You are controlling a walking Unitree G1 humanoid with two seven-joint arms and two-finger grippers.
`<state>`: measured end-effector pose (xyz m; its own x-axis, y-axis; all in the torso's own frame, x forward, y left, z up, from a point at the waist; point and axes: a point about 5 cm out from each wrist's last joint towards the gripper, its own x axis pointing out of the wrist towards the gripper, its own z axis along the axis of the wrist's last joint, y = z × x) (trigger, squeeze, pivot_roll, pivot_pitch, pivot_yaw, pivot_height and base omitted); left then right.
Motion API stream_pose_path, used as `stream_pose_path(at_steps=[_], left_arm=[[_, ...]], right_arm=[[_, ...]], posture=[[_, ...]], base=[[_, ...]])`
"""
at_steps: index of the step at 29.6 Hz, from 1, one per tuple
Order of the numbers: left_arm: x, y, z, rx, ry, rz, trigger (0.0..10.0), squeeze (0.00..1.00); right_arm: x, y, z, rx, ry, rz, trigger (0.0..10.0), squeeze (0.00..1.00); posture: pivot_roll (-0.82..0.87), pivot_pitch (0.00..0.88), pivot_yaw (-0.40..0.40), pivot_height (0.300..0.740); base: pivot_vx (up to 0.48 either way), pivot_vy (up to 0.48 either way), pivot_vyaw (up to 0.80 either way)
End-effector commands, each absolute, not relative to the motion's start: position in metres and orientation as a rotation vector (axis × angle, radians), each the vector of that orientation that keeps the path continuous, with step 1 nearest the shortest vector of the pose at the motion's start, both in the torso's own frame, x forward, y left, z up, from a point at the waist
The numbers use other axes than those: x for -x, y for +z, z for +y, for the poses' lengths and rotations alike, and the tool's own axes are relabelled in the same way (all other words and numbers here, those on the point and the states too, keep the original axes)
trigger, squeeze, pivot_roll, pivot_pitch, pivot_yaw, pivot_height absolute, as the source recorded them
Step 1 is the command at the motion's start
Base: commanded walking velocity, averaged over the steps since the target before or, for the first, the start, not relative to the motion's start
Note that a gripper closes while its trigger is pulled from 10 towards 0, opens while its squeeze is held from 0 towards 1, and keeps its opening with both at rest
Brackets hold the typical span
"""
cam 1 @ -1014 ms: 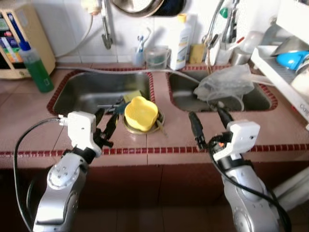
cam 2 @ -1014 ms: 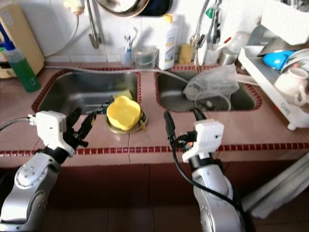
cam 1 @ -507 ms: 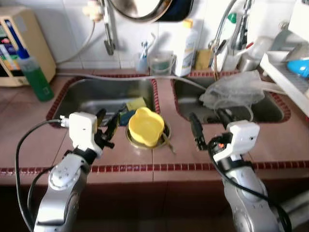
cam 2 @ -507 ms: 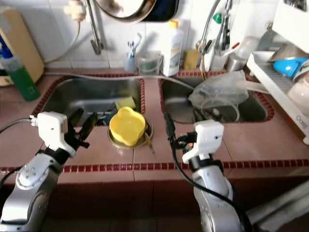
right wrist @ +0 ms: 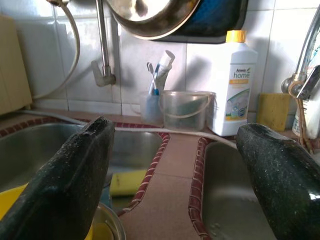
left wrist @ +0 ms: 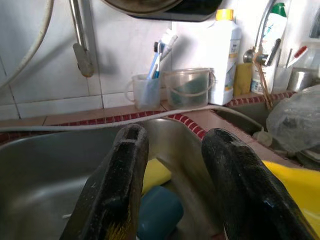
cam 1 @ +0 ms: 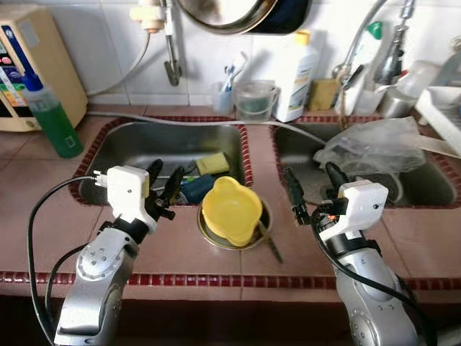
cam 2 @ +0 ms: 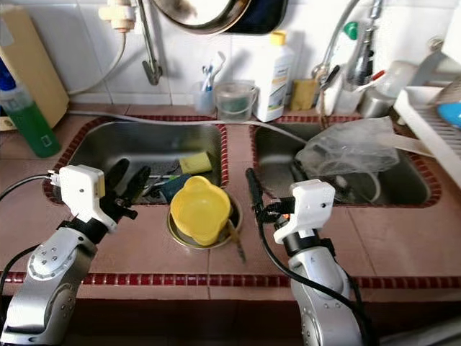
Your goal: Kitchen organization
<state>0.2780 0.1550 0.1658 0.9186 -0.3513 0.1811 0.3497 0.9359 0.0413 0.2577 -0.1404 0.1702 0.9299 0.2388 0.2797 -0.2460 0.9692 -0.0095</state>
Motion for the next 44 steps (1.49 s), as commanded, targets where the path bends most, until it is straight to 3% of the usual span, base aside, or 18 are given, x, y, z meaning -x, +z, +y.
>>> stream_pose_path(at_steps=[1,22,42,43,44], left_arm=[[-0.277,0.169,0.153,-0.043,-0.384,-0.207,10.0,0.0],[-0.251,0.172,0.114,-0.127,-0.717,-0.215,10.0,0.0],[-0.238,0.17,0.108,-0.105,-0.829,-0.17,10.0,0.0],[-0.238,0.17,0.109,-0.112,-0.825,-0.173,10.0,0.78],[-0.238,0.17,0.109,-0.118,-0.82,-0.175,10.0,0.99]], right_arm=[[-0.259,0.17,-0.144,-0.019,0.244,-0.272,10.0,0.0],[-0.297,0.168,-0.181,0.063,0.258,-0.214,10.0,0.0],[-0.319,0.164,-0.139,0.013,0.55,-0.194,10.0,0.0],[-0.319,0.164,-0.138,0.007,0.555,-0.192,10.0,0.0],[-0.319,0.163,-0.137,0.001,0.565,-0.19,10.0,0.0]], posture=[[-0.06,0.079,0.018,0.74],[-0.03,0.081,0.014,0.74],[0.0,0.106,0.0,0.74],[0.0,0.106,0.0,0.74],[0.0,0.107,-0.001,0.74]], base=[[0.0,0.0,0.0],[0.0,0.0,0.0],[0.0,0.0,0.0],[0.0,0.0,0.0],[0.0,0.0,0.0]])
